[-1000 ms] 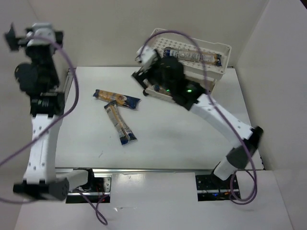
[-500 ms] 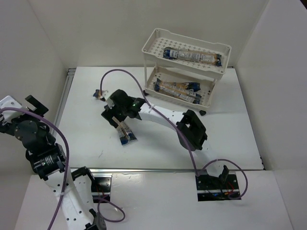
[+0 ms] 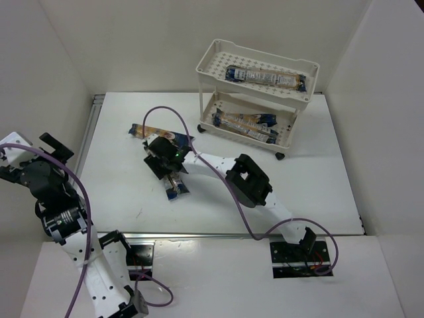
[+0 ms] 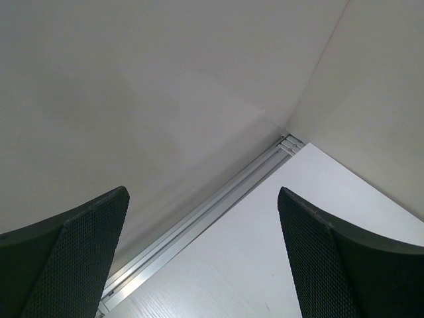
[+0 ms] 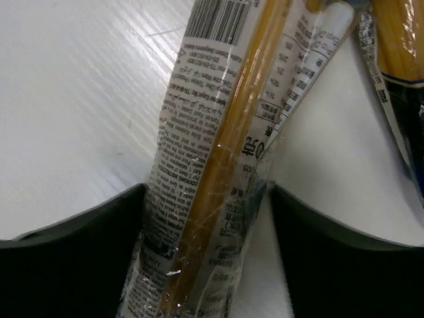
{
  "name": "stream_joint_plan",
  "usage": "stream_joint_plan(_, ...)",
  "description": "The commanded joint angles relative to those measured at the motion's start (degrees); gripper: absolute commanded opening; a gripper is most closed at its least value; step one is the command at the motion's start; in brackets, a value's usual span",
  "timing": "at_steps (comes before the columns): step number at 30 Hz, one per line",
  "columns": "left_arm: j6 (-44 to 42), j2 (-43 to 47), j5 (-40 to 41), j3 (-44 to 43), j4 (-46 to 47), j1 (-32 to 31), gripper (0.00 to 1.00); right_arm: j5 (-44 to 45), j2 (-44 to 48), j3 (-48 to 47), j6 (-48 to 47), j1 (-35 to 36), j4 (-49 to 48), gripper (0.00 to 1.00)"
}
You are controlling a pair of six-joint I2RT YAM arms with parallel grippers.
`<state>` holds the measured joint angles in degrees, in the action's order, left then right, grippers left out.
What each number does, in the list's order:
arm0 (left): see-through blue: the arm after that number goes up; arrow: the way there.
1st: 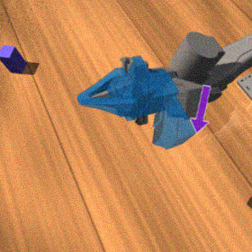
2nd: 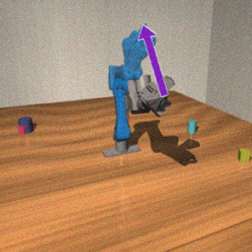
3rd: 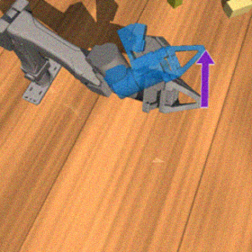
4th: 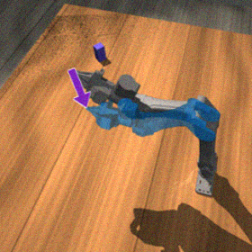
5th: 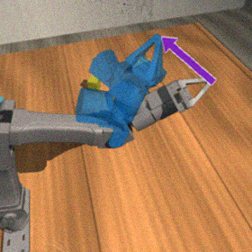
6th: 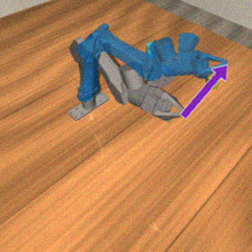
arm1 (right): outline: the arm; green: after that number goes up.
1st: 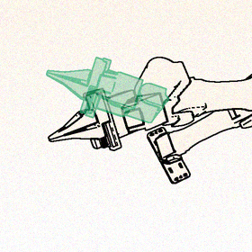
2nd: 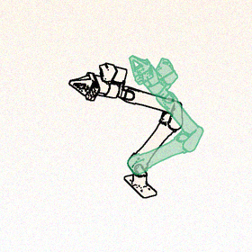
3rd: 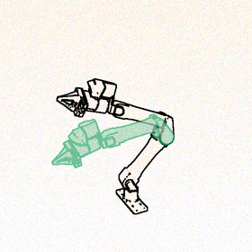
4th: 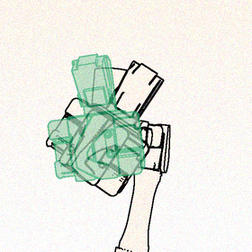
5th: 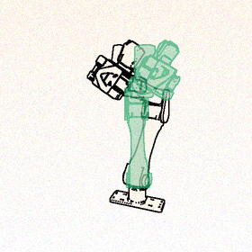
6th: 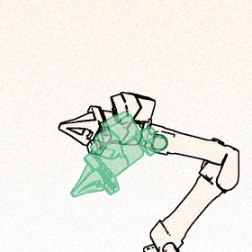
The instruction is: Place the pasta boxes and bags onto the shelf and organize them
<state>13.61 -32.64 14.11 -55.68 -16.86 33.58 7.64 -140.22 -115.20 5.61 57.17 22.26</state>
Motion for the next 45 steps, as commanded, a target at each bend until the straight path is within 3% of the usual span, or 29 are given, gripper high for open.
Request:
stream_joint_plan(1,-0.2,-0.1,0.3,-2.7,1.2,0.4,1.00,0.2,-2.6,-1.3,2.2,0.7,0.5,0.68)
stream_joint_plan(2,-0.2,-0.1,0.3,-2.7,1.2,0.4,1.00,0.2,-2.6,-0.6,1.5,1.4,0.5,0.32)
stream_joint_plan(3,-0.8,-0.1,0.8,-2.7,1.8,-0.1,1.00,0.9,-2.6,0.1,0.5,2.0,0.5,0.12)
stream_joint_plan(4,-0.8,-0.1,0.8,-2.7,1.8,-0.1,1.00,1.5,-2.1,0.1,0.5,2.0,1.0,0.00)
stream_joint_plan(9,-1.4,0.4,0.8,-2.2,2.4,-1.2,1.00,-3.5,5.0,2.7,-6.9,2.0,1.6,0.00)
stream_joint_plan(16,0.4,3.6,1.4,-0.1,3.1,-2.3,1.00,-6.8,23.3,3.8,-18.4,3.0,1.1,0.00)
stream_joint_plan(22,2.0,4.9,0.1,1.1,3.2,-2.8,1.00,-2.3,35.3,8.0,-23.9,3.6,2.3,0.00)
stream_joint_plan(26,1.4,4.9,0.1,0.6,3.8,-3.3,1.00,3.6,40.1,3.8,-31.1,3.6,1.5,0.00)
stream_joint_plan(30,1.4,3.8,-1.1,0.6,4.4,-3.3,1.00,13.0,43.0,-5.4,-48.8,2.0,-4.1,0.00)
stream_joint_plan(31,1.4,3.8,-1.7,0.6,5.0,-3.3,1.00,13.8,43.0,-7.2,-55.8,-1.1,-5.4,0.00)
stream_joint_plan(34,2.0,3.2,-5.0,1.7,5.7,-2.8,1.00,12.2,43.5,-12.3,-63.5,-8.9,-8.4,0.00)
stream_joint_plan(38,3.3,1.9,-10.4,4.0,7.9,-2.2,1.00,1.1,43.5,-12.9,-72.8,-26.4,-9.0,0.00)
stream_joint_plan(45,5.1,1.2,-13.7,5.1,10.2,0.1,1.00,-15.3,35.6,-21.5,-76.0,-40.6,-6.6,0.00)
